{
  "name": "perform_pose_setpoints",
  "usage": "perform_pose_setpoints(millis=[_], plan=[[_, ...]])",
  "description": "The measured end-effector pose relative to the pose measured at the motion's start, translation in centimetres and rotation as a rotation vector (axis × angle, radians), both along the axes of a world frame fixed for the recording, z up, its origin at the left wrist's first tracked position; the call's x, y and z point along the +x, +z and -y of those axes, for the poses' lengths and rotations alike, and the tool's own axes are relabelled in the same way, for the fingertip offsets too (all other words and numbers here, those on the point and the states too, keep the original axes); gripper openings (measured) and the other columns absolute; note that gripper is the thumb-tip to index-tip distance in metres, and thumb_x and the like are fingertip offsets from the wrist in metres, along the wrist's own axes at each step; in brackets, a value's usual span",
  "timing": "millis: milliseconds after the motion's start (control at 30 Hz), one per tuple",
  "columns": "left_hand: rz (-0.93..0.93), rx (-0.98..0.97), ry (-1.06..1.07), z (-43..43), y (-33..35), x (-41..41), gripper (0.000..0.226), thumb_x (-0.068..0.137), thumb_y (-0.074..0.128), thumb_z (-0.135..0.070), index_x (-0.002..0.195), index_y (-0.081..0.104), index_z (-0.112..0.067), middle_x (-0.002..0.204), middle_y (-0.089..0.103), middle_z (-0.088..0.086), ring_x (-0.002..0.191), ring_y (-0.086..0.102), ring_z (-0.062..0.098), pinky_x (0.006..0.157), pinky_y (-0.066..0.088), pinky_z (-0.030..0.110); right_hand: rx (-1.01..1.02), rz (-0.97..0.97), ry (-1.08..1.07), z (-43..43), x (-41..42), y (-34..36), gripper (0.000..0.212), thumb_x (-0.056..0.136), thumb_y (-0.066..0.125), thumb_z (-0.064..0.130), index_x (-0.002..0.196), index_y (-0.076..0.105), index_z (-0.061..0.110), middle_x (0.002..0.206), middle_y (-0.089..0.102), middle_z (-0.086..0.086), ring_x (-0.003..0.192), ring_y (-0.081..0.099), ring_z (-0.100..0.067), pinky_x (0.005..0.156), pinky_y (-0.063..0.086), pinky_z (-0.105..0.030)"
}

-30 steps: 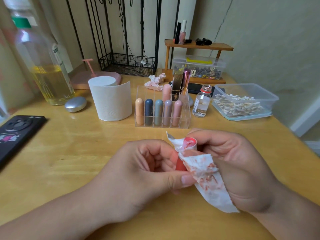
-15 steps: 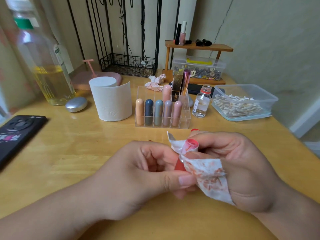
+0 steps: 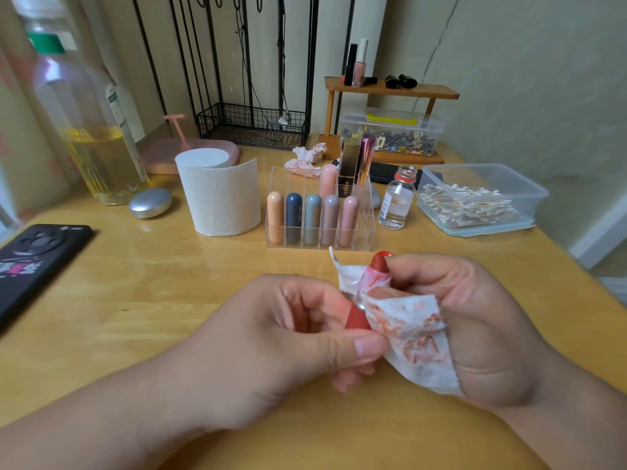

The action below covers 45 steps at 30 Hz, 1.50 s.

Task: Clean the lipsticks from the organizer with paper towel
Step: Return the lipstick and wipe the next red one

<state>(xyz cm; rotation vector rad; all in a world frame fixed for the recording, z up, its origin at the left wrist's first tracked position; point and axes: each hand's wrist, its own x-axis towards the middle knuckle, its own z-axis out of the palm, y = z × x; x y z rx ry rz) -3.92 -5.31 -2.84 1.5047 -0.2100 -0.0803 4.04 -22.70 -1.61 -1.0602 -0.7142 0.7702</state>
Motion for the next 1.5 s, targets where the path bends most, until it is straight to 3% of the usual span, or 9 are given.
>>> perform_pose_setpoints(millis=[100, 300, 467, 600, 833, 967, 1067, 1300, 1500], plan=[[0.005, 0.018, 0.117, 0.2, -0.6, -0.2, 0.035, 0.064, 0.088, -0.017, 0.073, 0.061, 0.003, 0.068, 0.065, 0.020, 0.057, 0.060, 0.026, 0.056, 0.054, 0.034, -0.027, 0.036, -0.033, -0.1, -0.3, -0.1, 0.021, 0.084, 0.072, 0.004, 0.089, 0.064, -0.014, 0.080, 0.062, -0.027, 0.070, 0.061, -0.035, 0.066, 0.053, -0.053], [-0.131, -0.185, -0.334, -0.9, 0.2, 0.1, 0.038, 0.099, 0.056, -0.020, 0.113, 0.057, 0.016, 0.110, 0.067, 0.019, 0.096, 0.062, 0.027, 0.082, 0.053, 0.039, -0.054, 0.018, 0.039, 0.3, 0.1, 0.3, 0.022, 0.078, 0.079, 0.017, 0.091, 0.073, 0.000, 0.065, 0.058, -0.024, 0.047, 0.059, -0.023, 0.049, 0.048, -0.027], [-0.052, -0.027, -0.103, -0.3, 0.2, -0.1, 0.007, 0.086, 0.072, -0.019, 0.083, 0.076, -0.014, 0.081, 0.073, 0.015, 0.070, 0.066, 0.021, 0.070, 0.055, 0.030, -0.014, -0.065, 0.100, 0.0, 0.5, 0.0, 0.012, 0.091, 0.059, -0.001, 0.095, 0.064, -0.011, 0.077, 0.056, -0.028, 0.062, 0.059, -0.034, 0.059, 0.050, -0.039], [0.019, 0.080, 0.118, 0.2, -0.1, -0.5, 0.020, 0.068, 0.085, -0.026, 0.071, 0.070, -0.013, 0.068, 0.070, 0.014, 0.060, 0.062, 0.024, 0.062, 0.054, 0.033, -0.032, 0.008, 0.011, 0.0, 0.1, 0.0, 0.017, 0.080, 0.070, 0.001, 0.091, 0.068, -0.011, 0.082, 0.064, -0.027, 0.070, 0.063, -0.035, 0.064, 0.055, -0.043], [-0.178, -0.236, -0.390, -0.6, 0.4, -0.2, 0.034, 0.099, 0.057, -0.019, 0.114, 0.062, 0.011, 0.111, 0.067, 0.021, 0.095, 0.063, 0.027, 0.086, 0.053, 0.042, -0.014, -0.115, 0.132, 0.3, 0.2, 0.4, 0.012, 0.083, 0.068, 0.003, 0.090, 0.066, -0.006, 0.061, 0.052, -0.022, 0.042, 0.058, -0.021, 0.046, 0.050, -0.027], [-0.065, 0.008, -0.095, -0.2, 0.2, -0.3, 0.019, 0.081, 0.074, -0.024, 0.085, 0.075, -0.005, 0.084, 0.075, 0.015, 0.072, 0.067, 0.022, 0.072, 0.056, 0.032, -0.020, -0.046, 0.088, 0.1, 0.2, 0.3, 0.008, 0.086, 0.065, 0.001, 0.089, 0.068, -0.006, 0.069, 0.059, -0.023, 0.055, 0.062, -0.027, 0.056, 0.053, -0.032], [0.000, 0.105, 0.132, 0.4, -0.3, -0.7, 0.037, 0.064, 0.088, -0.028, 0.071, 0.063, -0.001, 0.069, 0.067, 0.023, 0.060, 0.060, 0.027, 0.061, 0.051, 0.038, -0.050, 0.011, 0.013, 0.0, -0.1, 0.1, 0.007, 0.084, 0.068, -0.005, 0.089, 0.069, -0.010, 0.078, 0.067, -0.022, 0.066, 0.065, -0.030, 0.060, 0.055, -0.036], [-0.154, -0.167, -0.319, -0.7, 0.3, -0.1, 0.032, 0.098, 0.057, -0.021, 0.112, 0.063, 0.008, 0.110, 0.068, 0.019, 0.095, 0.061, 0.029, 0.084, 0.052, 0.041, -0.063, 0.019, 0.023, 0.4, 0.3, 0.2, 0.008, 0.078, 0.075, 0.004, 0.083, 0.069, -0.001, 0.060, 0.056, -0.020, 0.045, 0.054, -0.022, 0.047, 0.046, -0.026], [-0.020, 0.070, 0.075, 0.2, 0.0, -0.5, 0.026, 0.066, 0.085, -0.028, 0.074, 0.070, -0.008, 0.073, 0.069, 0.021, 0.068, 0.062, 0.027, 0.069, 0.053, 0.042, -0.045, 0.042, -0.030, 0.2, -0.1, 0.3, 0.011, 0.082, 0.069, 0.003, 0.088, 0.072, -0.006, 0.076, 0.066, -0.020, 0.066, 0.063, -0.027, 0.060, 0.054, -0.032]])
